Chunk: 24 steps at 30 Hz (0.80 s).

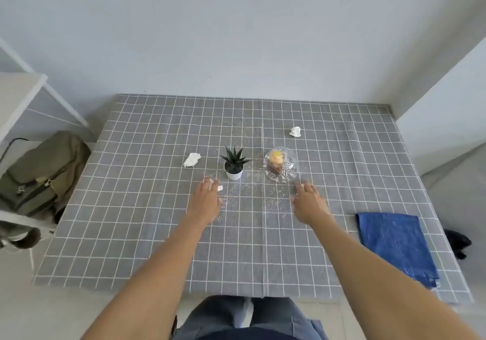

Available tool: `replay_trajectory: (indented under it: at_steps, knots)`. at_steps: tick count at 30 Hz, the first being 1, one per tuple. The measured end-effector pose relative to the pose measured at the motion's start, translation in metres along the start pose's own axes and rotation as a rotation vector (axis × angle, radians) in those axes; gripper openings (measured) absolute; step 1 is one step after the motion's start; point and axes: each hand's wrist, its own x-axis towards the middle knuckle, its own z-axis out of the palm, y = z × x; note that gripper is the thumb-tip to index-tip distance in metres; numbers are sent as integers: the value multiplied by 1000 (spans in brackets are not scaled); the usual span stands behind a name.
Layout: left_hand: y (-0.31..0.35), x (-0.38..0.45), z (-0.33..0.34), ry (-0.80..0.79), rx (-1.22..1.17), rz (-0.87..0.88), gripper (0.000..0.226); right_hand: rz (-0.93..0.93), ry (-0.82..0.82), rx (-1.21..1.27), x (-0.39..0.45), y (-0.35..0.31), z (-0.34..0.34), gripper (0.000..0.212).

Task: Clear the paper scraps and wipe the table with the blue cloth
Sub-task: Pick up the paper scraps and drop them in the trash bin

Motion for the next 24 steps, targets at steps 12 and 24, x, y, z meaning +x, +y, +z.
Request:
replay_trajectory:
  at_steps: [12, 24]
  knots:
    - [0, 13, 7, 178, -124, -55, 48, -23, 164, -41, 6, 6, -8, 40]
    - [-12, 28, -11, 359, -180, -85, 44, -45, 372, 97, 56, 11, -53, 53]
